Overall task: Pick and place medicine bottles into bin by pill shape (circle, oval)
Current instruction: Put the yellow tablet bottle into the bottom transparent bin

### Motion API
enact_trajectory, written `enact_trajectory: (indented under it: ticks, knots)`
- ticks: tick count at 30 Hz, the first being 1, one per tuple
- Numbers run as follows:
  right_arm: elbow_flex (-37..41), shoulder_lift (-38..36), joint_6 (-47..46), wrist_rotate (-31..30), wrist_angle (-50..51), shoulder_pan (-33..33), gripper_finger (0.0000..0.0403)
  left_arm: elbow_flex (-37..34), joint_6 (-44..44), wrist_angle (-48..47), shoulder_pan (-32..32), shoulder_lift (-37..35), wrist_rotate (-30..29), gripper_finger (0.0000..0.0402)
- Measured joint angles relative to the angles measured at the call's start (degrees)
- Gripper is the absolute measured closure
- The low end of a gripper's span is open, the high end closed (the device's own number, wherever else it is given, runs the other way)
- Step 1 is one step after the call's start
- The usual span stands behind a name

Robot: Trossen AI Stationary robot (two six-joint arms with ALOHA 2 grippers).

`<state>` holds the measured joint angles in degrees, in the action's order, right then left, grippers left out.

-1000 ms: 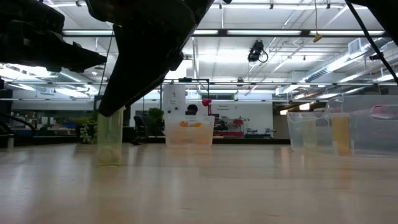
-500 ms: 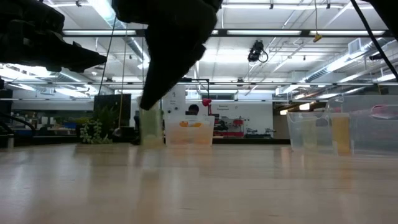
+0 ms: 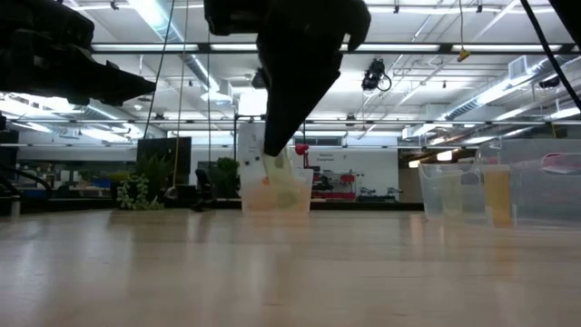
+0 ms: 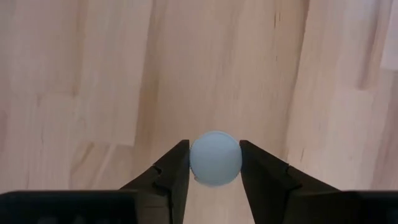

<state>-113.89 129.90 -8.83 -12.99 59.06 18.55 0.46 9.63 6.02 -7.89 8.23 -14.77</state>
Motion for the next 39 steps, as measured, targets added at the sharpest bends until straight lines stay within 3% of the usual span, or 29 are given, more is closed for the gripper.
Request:
enact_trajectory:
  ticks: [23,27,33,39]
  knots:
    - [0.9,-11.2,-11.4,-7.9,17.4,3.6,0.0264,0.0,0.0,0.0,0.0,0.0,0.0,0.0221]
    - [9.4,-18.0,-14.5,-8.6,15.2,3.8,0.0264,0.0,0.0,0.0,0.0,0.0,0.0,0.0223]
    - [30.7,-33.4,-20.2,-8.8,2.9,3.8,0.0264,0.0,0.0,0.0,0.0,0.0,0.0,0.0223]
    - [46.0,-46.5,-28.6,-9.5,0.9,3.8,0.0264,0.0,0.0,0.0,0.0,0.0,0.0,0.0222]
